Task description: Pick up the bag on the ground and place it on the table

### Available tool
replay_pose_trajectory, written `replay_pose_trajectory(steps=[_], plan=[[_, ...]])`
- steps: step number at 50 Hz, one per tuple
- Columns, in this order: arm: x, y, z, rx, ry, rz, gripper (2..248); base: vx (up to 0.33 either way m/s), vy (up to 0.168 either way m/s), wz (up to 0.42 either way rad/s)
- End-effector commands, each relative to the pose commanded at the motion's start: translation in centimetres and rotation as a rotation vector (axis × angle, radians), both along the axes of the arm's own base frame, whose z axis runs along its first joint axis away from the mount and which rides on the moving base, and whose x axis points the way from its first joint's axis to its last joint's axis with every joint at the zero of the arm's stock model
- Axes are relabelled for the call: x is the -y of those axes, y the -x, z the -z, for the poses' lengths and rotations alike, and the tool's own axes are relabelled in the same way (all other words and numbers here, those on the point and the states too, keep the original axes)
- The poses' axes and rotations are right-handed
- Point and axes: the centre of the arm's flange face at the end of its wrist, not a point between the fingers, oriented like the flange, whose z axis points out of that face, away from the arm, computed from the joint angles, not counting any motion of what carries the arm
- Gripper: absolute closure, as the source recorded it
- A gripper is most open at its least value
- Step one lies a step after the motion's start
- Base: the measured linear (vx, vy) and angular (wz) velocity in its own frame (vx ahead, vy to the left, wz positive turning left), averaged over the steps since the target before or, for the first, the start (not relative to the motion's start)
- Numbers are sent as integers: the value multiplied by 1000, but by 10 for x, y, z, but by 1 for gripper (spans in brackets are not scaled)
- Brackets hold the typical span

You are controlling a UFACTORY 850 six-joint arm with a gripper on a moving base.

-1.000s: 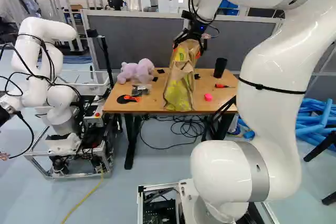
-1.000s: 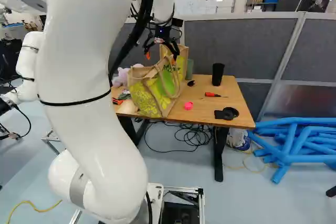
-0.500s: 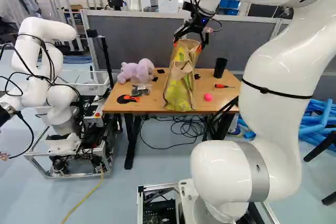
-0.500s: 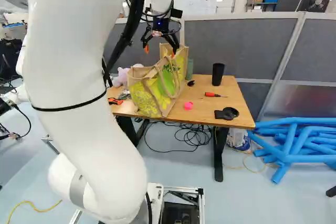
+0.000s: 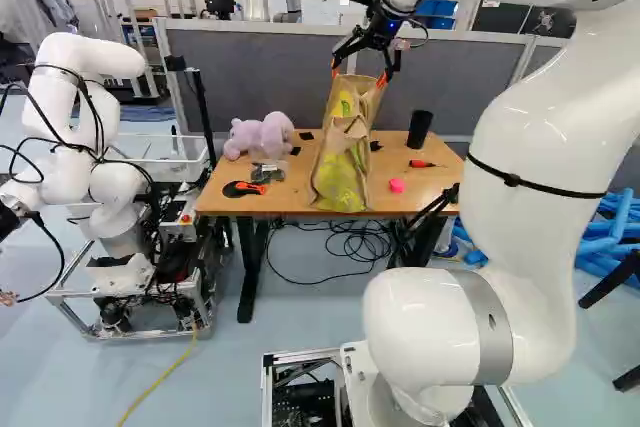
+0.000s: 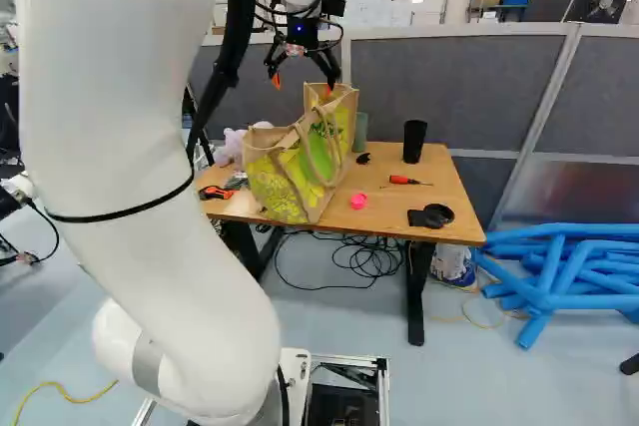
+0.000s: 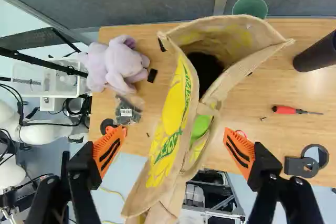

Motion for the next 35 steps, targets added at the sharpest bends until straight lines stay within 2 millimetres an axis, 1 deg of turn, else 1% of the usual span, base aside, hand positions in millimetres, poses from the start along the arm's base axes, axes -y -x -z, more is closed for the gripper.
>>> replay_pose_trajectory(steps=[6,35], plan=[[0,2,-4,8,1,0,3,0,0,0],[0,2,-4,8,1,0,3,0,0,0]])
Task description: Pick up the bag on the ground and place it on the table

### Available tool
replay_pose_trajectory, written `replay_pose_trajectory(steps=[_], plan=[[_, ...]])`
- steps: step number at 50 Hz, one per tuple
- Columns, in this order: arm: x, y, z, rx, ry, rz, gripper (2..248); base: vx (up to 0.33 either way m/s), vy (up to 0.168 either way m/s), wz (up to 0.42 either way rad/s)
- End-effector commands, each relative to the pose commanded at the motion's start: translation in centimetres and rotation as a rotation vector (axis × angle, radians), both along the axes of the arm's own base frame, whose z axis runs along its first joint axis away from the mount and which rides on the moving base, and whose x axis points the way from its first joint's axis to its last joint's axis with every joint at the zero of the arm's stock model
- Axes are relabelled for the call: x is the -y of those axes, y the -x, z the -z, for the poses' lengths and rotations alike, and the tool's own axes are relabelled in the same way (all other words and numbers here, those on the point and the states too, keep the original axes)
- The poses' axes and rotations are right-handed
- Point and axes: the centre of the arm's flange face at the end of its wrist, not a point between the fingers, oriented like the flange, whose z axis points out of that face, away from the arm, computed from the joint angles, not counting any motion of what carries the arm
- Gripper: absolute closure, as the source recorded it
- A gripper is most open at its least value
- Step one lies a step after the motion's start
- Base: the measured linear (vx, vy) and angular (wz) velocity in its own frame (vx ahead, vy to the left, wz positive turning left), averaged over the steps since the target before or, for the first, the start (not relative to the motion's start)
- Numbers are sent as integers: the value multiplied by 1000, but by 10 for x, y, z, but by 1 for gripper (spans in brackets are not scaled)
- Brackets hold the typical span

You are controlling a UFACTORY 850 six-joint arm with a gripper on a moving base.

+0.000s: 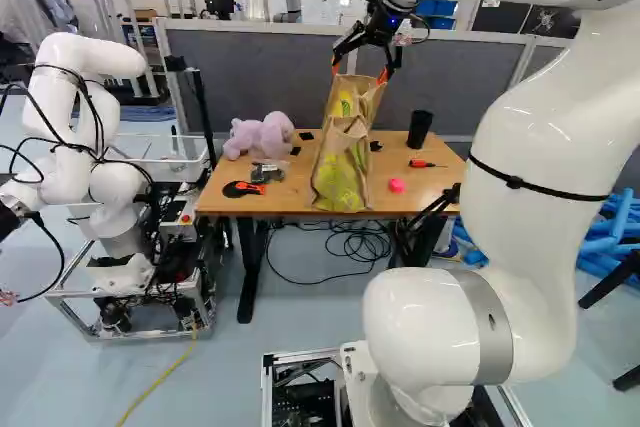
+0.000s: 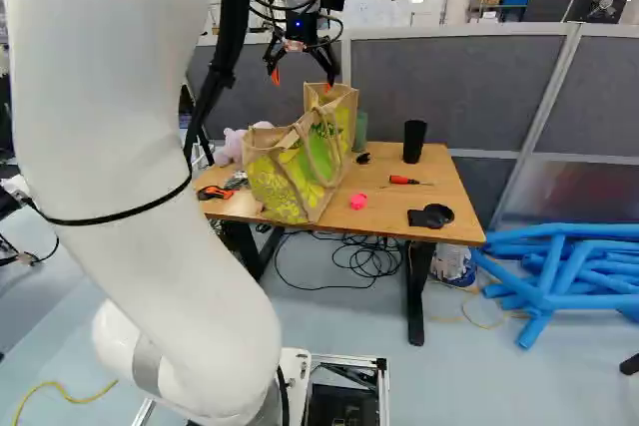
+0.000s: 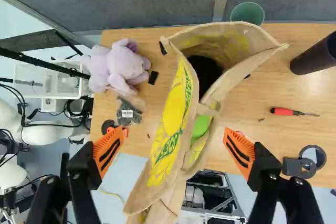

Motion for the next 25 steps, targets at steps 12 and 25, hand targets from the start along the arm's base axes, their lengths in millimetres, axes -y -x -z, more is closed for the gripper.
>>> replay_pose_trajectory(steps=[12,25], plan=[[0,0,0,0,0,0,3,0,0,0],[0,0,0,0,0,0,3,-56,0,1]])
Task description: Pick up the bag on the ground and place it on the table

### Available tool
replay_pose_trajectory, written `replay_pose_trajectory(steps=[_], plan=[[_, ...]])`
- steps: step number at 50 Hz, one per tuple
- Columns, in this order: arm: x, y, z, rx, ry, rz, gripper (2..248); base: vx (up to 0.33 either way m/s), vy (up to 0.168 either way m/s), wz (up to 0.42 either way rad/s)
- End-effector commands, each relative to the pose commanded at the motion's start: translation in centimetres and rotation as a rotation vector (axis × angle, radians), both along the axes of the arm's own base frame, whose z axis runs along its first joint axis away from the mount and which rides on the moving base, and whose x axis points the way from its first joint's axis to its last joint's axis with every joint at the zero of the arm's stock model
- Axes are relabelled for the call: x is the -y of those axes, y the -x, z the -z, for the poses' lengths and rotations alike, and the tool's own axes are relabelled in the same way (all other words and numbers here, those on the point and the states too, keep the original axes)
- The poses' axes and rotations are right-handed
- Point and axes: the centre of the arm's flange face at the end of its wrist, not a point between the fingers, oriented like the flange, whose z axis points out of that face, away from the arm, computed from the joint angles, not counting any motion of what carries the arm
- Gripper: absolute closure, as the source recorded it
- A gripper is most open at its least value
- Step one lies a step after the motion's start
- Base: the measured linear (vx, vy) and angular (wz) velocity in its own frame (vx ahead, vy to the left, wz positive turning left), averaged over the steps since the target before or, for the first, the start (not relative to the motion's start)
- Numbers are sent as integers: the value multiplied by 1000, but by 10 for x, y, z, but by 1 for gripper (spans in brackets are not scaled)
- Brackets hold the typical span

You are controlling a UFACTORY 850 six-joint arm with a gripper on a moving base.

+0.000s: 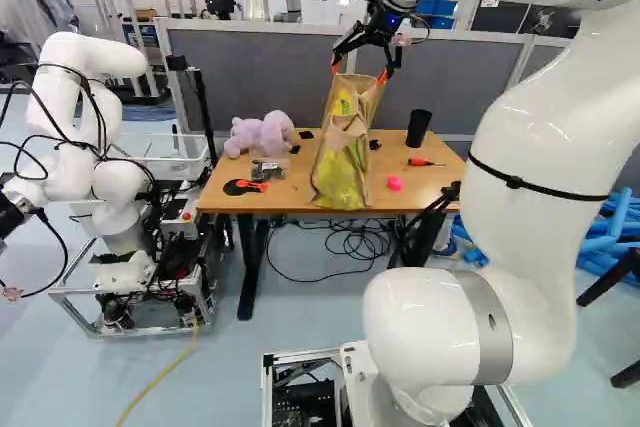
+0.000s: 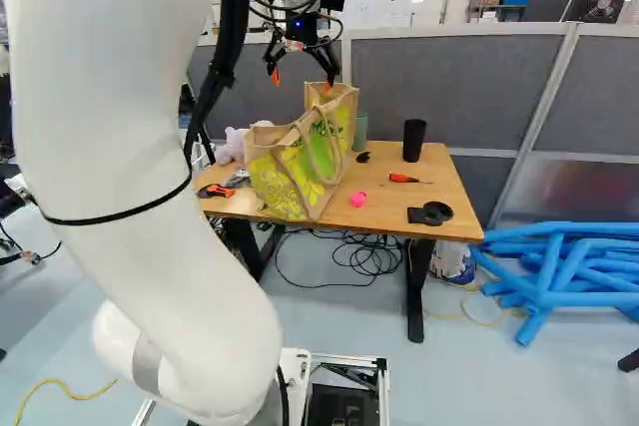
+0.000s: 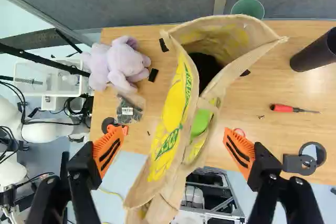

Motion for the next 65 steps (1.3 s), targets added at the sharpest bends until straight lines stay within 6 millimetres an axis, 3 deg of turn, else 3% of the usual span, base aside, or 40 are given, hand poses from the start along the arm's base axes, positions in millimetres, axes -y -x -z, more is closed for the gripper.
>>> replay_pose_trajectory(steps=[65], plan=[[0,0,0,0,0,0,3,-110,1,10]])
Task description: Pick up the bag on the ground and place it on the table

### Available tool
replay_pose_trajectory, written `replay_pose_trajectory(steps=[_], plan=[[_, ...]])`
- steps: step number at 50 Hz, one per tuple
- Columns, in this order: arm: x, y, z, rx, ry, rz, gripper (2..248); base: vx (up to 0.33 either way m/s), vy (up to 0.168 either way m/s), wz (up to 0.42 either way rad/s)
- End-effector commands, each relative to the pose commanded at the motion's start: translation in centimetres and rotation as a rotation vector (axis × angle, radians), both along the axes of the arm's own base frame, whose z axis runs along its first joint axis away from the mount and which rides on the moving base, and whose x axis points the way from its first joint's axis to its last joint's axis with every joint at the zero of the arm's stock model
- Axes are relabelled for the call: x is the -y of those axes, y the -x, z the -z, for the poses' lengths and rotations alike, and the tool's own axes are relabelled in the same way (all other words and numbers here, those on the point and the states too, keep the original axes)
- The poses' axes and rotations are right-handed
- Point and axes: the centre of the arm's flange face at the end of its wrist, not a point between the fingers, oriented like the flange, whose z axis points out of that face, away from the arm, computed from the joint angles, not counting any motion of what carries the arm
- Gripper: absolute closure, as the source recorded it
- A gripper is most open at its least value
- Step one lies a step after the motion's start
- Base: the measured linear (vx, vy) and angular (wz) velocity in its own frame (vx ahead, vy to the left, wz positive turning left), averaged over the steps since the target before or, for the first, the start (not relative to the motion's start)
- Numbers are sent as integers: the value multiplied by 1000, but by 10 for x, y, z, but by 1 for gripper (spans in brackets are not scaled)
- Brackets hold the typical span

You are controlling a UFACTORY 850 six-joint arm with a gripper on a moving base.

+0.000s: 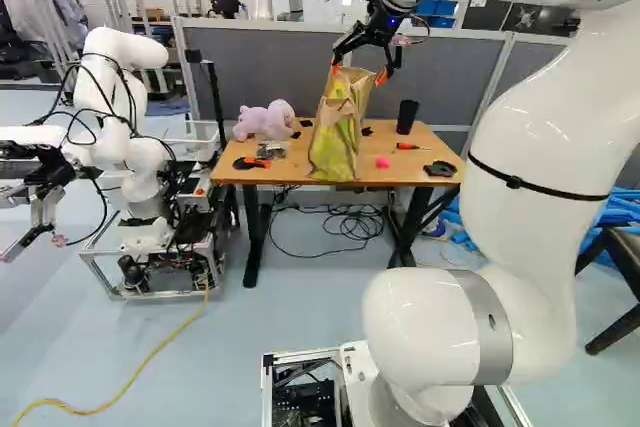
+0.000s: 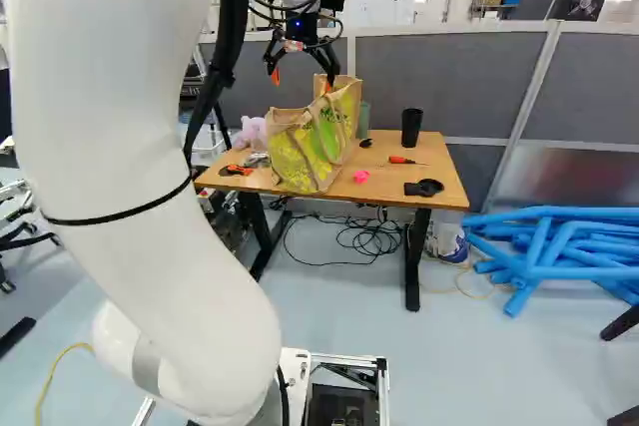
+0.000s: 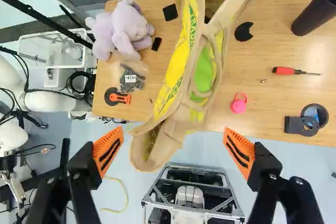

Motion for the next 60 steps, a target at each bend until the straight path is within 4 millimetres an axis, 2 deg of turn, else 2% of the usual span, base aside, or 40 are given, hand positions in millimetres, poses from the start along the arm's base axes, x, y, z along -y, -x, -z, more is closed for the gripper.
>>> replay_pose_trajectory(steps=[60], plan=[[0,0,0,0,0,0,3,-123,1,9]])
